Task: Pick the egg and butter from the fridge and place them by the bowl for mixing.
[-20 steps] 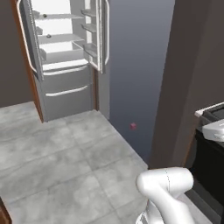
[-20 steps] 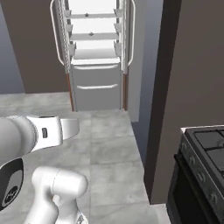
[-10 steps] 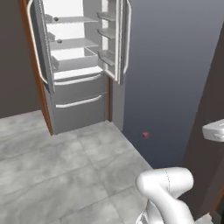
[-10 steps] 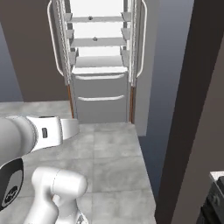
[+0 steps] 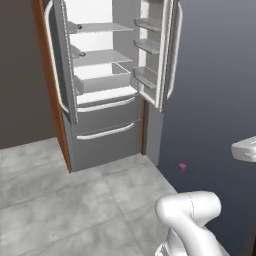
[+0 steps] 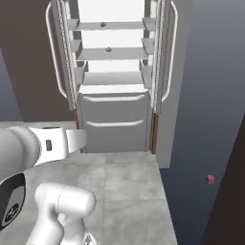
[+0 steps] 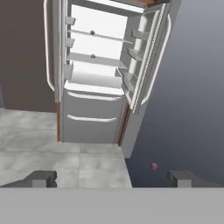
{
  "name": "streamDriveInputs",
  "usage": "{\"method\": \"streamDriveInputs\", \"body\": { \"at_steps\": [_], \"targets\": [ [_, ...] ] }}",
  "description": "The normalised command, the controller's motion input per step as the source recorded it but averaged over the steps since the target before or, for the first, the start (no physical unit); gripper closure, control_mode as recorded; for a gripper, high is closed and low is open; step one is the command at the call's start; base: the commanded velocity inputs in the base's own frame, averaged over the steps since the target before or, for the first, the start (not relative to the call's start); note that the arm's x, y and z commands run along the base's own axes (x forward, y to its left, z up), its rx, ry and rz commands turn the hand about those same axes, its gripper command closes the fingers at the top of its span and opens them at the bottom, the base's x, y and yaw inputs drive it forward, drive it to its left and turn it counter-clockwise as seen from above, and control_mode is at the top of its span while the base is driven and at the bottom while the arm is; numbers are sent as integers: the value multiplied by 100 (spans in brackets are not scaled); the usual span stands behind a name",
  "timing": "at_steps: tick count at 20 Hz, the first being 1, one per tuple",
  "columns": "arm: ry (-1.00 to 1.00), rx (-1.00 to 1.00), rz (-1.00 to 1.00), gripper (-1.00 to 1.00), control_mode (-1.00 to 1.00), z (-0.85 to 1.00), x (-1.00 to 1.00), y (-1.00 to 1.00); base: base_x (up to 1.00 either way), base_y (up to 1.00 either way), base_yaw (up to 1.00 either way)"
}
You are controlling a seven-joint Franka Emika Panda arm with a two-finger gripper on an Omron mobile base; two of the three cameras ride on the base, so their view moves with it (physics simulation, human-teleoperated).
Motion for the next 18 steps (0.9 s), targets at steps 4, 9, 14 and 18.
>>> {"method": "streamDriveInputs", "body": {
  "at_steps": [4,9,14,18],
  "targets": [
    [0,0,0,-100,100,0,0,0,100,1,12],
    [0,0,0,-100,100,0,0,0,100,-3,17],
    [0,0,0,-100,100,0,0,0,71,-9,19],
    [0,0,0,-100,100,0,0,0,0,-2,1]
  ]
}}
